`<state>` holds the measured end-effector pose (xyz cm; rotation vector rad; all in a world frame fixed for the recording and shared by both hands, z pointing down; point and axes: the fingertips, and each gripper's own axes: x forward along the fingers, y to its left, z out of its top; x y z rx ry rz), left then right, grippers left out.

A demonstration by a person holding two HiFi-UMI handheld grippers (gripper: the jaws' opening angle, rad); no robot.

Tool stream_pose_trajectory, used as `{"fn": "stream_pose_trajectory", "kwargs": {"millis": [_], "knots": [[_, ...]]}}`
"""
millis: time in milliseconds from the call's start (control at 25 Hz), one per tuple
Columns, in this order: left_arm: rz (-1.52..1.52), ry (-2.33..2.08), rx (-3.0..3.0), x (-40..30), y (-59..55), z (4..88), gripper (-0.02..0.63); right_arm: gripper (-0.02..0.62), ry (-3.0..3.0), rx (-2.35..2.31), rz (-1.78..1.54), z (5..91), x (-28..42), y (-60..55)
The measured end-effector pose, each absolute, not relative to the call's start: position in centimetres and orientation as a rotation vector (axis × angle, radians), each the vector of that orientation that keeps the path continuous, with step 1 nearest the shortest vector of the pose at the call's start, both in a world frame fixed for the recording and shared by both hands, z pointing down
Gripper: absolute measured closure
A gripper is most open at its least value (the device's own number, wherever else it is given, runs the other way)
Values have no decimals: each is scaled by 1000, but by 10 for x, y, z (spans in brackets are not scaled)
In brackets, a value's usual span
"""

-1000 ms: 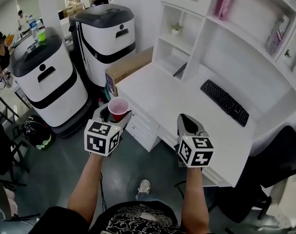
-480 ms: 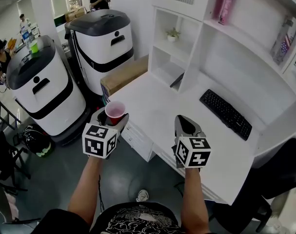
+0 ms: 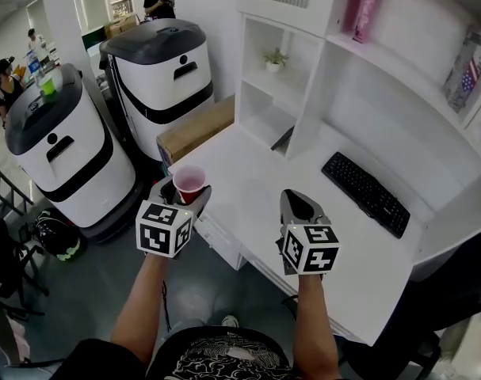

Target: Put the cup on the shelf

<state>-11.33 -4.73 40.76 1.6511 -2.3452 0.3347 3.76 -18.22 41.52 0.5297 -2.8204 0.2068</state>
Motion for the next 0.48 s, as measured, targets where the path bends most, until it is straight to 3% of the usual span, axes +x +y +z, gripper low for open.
{"fn": "stream_pose_trajectory", "kwargs": {"millis": [480], "knots": [[339,-2347,1678,-128,-69,406,317,572,-2842,535,198,412,19,-201]]}}
